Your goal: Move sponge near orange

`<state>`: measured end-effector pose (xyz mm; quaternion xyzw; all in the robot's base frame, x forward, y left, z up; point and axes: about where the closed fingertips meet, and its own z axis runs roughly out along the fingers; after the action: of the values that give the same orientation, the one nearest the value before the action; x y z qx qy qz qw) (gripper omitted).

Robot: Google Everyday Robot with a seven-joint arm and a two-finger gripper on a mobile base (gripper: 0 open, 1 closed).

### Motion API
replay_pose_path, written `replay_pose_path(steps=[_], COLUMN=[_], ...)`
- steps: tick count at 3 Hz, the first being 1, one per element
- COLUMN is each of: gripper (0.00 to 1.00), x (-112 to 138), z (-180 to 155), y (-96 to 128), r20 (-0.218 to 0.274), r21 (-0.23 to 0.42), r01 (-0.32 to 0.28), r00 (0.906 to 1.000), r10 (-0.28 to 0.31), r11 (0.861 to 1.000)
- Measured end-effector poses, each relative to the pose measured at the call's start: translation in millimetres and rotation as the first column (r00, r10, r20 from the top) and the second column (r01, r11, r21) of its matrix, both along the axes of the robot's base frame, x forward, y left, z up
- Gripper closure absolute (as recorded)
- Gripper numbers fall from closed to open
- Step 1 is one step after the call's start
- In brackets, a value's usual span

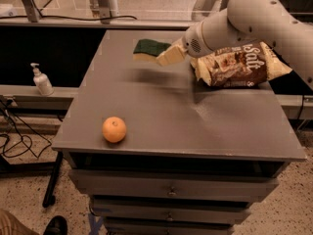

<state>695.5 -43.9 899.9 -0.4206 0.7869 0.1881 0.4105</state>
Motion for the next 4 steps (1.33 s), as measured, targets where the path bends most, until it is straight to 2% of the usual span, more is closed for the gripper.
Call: replay_pose_path(steps=[2,4], gripper=[1.00,1.00], x=[-95,-164], z=[-1,-18], y=[-27,-42], r20=[-0.036,-0.113], r21=[-0.022,-0.069], r01=[-0.017,-0.037], r00=[0.9992,0.9932], r10=[0.016,0.029], r11=[1.000,0.997])
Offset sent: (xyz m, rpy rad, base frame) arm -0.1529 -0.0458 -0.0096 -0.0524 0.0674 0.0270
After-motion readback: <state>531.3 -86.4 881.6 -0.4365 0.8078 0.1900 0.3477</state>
